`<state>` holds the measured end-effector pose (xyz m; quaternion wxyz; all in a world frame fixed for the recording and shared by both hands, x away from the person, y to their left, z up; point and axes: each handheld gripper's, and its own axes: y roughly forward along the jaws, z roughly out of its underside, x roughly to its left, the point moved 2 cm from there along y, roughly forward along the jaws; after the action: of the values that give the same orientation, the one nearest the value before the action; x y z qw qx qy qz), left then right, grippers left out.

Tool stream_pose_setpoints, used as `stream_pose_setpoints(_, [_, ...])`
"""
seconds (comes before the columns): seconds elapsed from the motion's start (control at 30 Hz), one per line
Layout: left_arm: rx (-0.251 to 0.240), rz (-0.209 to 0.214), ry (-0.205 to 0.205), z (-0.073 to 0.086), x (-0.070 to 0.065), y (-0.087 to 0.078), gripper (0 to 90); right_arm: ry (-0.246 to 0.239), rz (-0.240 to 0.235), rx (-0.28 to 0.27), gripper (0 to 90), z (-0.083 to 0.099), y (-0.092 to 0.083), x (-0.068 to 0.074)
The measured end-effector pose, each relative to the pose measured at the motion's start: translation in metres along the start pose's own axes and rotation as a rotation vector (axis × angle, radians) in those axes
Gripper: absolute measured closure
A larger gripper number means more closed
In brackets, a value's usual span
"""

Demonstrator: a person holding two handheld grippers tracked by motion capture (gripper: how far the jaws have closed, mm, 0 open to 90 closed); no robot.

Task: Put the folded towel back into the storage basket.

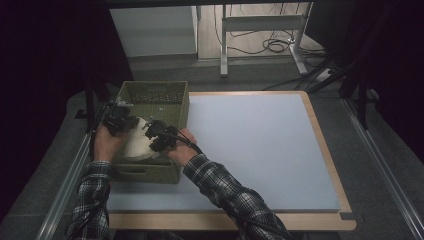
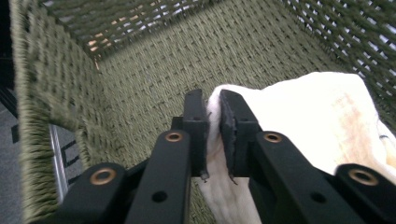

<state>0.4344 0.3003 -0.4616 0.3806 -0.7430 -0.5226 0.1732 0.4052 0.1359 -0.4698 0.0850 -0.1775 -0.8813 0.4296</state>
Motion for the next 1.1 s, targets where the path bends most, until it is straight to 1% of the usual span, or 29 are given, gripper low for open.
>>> stream_pose_setpoints(0.03, [0.000, -0.005, -0.002, 0.000, 0.000, 0.002, 73.2, -0.004, -0.001, -0.004, 66.8, 0.000, 0.000, 0.000])
stream_pose_setpoints(0.13, [-0.012, -0.006, -0.017, -0.001, -0.001, 0.003, 66.2, -0.005, 0.006, -0.017, 63.0, -0.001, -0.002, -0.001])
stream_pose_setpoints(0.23, [-0.025, -0.003, -0.026, -0.003, -0.002, 0.001, 62.7, 0.004, 0.016, -0.040, 59.7, -0.001, -0.006, -0.004])
stream_pose_setpoints(0.33, [-0.044, 0.002, -0.038, -0.006, -0.003, -0.002, 58.7, 0.015, 0.010, -0.059, 57.1, -0.002, -0.011, -0.006])
stream_pose_setpoints(0.4, [-0.058, 0.005, -0.048, -0.007, -0.003, -0.003, 55.1, 0.025, 0.016, -0.074, 51.4, -0.002, -0.015, -0.007])
stream_pose_setpoints(0.43, [-0.064, 0.009, -0.054, -0.008, -0.004, -0.004, 54.0, 0.028, 0.020, -0.075, 50.0, -0.001, -0.017, -0.008])
stream_pose_setpoints(0.53, [-0.078, 0.024, -0.067, -0.010, -0.006, -0.005, 49.8, 0.039, 0.021, -0.090, 43.3, 0.002, -0.024, -0.011])
stream_pose_setpoints(0.6, [-0.089, 0.032, -0.077, -0.012, -0.009, -0.006, 45.8, 0.049, 0.021, -0.114, 38.8, 0.005, -0.031, -0.015])
stream_pose_setpoints(0.63, [-0.094, 0.037, -0.082, -0.013, -0.010, -0.006, 44.5, 0.054, 0.021, -0.118, 38.0, 0.006, -0.033, -0.016])
stream_pose_setpoints(0.7, [-0.111, 0.045, -0.096, -0.016, -0.012, -0.006, 40.5, 0.053, 0.026, -0.130, 34.6, 0.008, -0.038, -0.019])
stream_pose_setpoints(0.77, [-0.125, 0.064, -0.109, -0.018, -0.015, -0.007, 37.7, 0.051, 0.036, -0.137, 30.0, 0.010, -0.043, -0.021])
stream_pose_setpoints(0.83, [-0.132, 0.083, -0.117, -0.020, -0.018, -0.007, 33.8, 0.055, 0.041, -0.151, 27.5, 0.013, -0.049, -0.023])
stream_pose_setpoints(0.97, [-0.145, 0.105, -0.115, -0.025, -0.025, -0.009, 26.9, 0.053, 0.048, -0.176, 22.5, 0.019, -0.059, -0.028])
stream_pose_setpoints(1.1, [-0.156, 0.147, -0.136, -0.028, -0.033, -0.010, 21.4, 0.067, 0.045, -0.181, 19.3, 0.028, -0.067, -0.034])
